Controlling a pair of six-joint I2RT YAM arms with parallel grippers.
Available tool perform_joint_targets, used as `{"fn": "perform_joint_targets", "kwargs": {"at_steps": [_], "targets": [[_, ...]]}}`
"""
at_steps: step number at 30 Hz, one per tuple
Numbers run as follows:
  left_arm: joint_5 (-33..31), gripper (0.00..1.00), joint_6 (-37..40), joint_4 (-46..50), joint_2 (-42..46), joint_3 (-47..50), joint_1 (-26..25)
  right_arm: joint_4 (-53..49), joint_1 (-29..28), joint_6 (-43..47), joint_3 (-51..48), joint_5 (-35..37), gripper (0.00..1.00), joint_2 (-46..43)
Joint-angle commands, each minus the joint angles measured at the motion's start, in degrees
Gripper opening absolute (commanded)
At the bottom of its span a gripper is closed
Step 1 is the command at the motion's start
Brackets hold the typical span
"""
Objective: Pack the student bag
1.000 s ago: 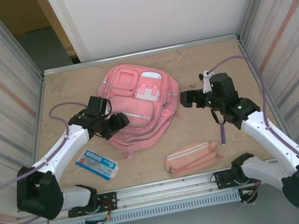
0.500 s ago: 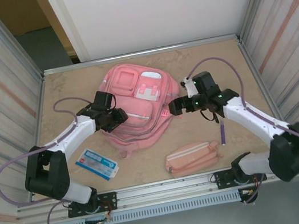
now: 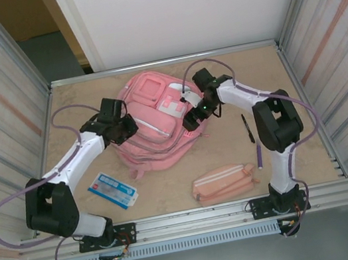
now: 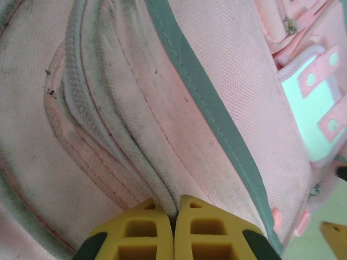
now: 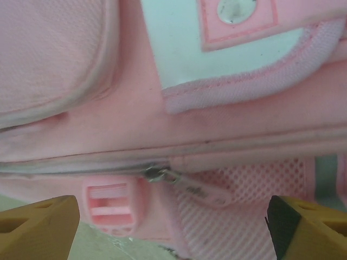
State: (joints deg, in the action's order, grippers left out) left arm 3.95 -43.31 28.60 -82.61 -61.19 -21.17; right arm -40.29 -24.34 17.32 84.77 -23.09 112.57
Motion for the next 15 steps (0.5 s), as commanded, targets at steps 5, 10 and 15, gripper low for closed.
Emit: {"fn": "perform_joint_targets", "kwargs": {"at_steps": [5, 10, 15], "targets": [[10.6, 0.00, -1.7, -0.3, 4.6, -3.5, 1.8, -11.1, 0.8, 9.7, 8.4, -4.8, 0.82, 7.9], [12.3, 0.00, -3.0, -0.7, 4.1, -5.0, 2.5, -11.8, -0.2, 10.9, 9.0, -10.0, 0.59, 8.0], [12.5, 0.00, -4.4, -1.2, 2.9, -4.8, 3.0, -10.3, -0.4, 11.0, 8.3, -10.7, 0.30, 4.9]]}}
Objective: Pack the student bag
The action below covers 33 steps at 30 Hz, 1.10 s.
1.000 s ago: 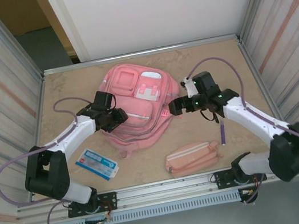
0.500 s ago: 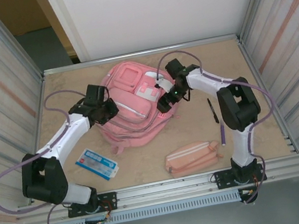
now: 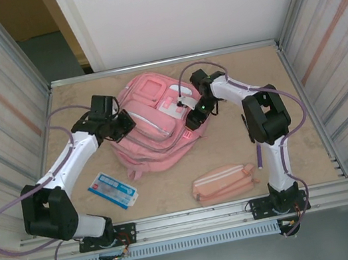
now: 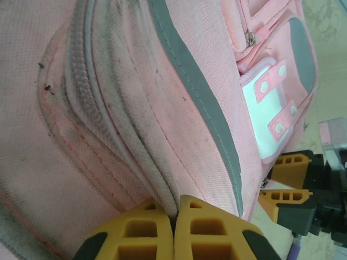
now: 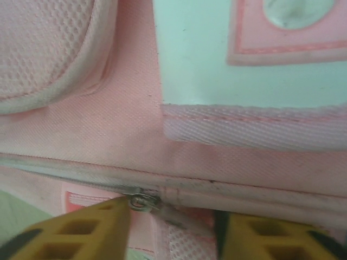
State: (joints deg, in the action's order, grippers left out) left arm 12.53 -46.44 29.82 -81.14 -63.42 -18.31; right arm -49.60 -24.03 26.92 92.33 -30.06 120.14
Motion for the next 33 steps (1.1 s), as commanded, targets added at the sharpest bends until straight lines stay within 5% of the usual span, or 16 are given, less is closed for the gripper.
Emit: {"fn": "perform_joint_targets", "kwargs": {"at_steps": [1, 3, 11, 26, 33], "targets": [[4.2, 0.00, -1.5, -2.5, 1.3, -2.5, 0.3, -0.4, -0.5, 1.4, 0.3, -3.5, 0.26, -3.4], [3.9, 0.00, -1.6, -3.0, 1.5, -1.8, 0.4, 0.3, -0.2, 1.5, -0.1, -3.6, 0.15, -4.7], [2.2, 0.00, -3.4, -4.9, 2.2, 1.3, 2.3, 0.8, -0.4, -1.3, -1.1, -1.1, 0.00, -7.7], [4.7, 0.00, -10.7, -10.9, 2.1, 6.7, 3.7, -7.8, -5.9, -13.9, 2.0, 4.5, 0.00, -7.9], [4.6, 0.00, -13.6, -12.9, 2.7, 9.5, 3.7, -10.7, -10.5, -19.8, 4.2, 0.9, 0.00, -7.2]]}}
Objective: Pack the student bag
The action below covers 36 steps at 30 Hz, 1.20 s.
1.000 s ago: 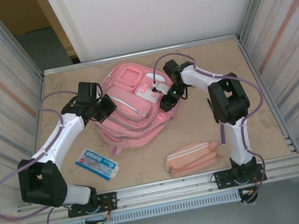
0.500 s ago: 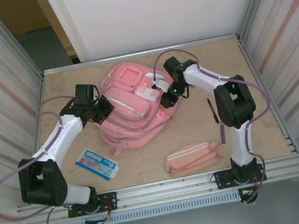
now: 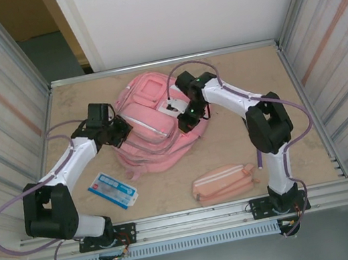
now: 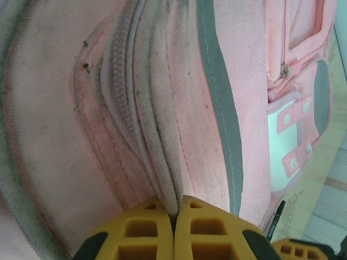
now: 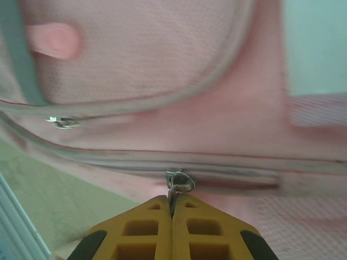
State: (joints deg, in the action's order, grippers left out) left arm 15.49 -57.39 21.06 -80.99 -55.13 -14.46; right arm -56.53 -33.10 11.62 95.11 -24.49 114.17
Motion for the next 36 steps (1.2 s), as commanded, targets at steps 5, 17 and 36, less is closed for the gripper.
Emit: {"fn": "perform_joint_targets", "kwargs": {"at_steps": [5, 17, 36], "targets": [[1.7, 0.00, -5.0, -5.0, 2.8, 3.2, -0.2, -0.2, -1.8, -8.7, 0.1, -11.2, 0.00, -0.4], [2.2, 0.00, -7.4, -6.6, 3.6, 4.0, -0.4, 4.9, -7.7, -11.3, -6.3, -9.8, 0.03, -1.7], [-1.1, 0.00, -8.4, -8.4, 8.0, 2.0, -2.0, 16.0, -9.6, -16.7, -13.7, -12.6, 0.13, -5.3]]}}
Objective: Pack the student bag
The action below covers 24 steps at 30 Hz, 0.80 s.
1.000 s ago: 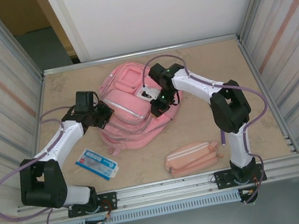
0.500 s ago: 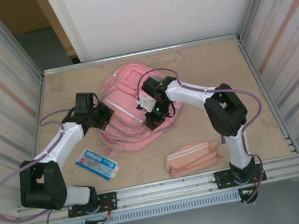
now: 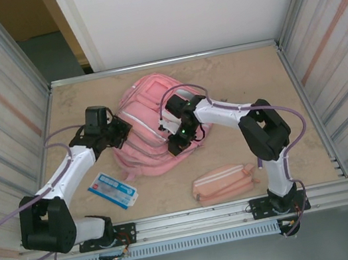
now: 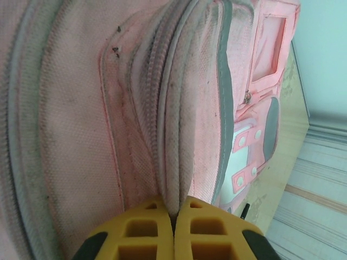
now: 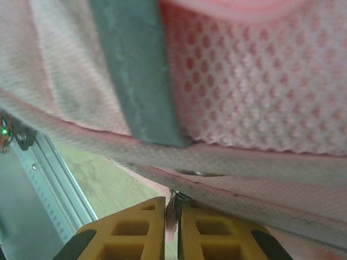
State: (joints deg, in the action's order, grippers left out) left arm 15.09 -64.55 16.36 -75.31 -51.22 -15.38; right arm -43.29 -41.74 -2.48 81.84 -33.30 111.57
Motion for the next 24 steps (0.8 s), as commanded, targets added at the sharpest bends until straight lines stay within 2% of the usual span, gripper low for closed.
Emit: {"fn": "perform_joint_targets", "kwargs": {"at_steps": [1, 7, 12, 16, 24], "targets": [[-0.8, 0.00, -1.6, -4.3, 2.1, -1.6, -1.4, 3.2, -1.4, -3.1, -0.6, -4.1, 0.14, -3.0], [-0.3, 0.00, -2.4, -6.4, 0.6, -1.3, -2.1, 9.0, -3.7, -9.0, -1.5, -6.1, 0.14, -4.6], [-1.2, 0.00, -2.9, -6.4, 0.4, -1.1, -2.4, 15.7, -6.2, -15.3, -3.3, -3.0, 0.13, -5.3], [-5.9, 0.00, -1.6, -5.1, 0.8, -1.3, -4.5, 20.7, -8.0, -19.1, -4.5, 0.0, 0.16, -5.7], [-8.1, 0.00, -1.1, -6.0, -0.6, -0.2, -4.9, 31.1, -9.4, -25.5, -9.9, 4.3, 0.18, -10.3]]}}
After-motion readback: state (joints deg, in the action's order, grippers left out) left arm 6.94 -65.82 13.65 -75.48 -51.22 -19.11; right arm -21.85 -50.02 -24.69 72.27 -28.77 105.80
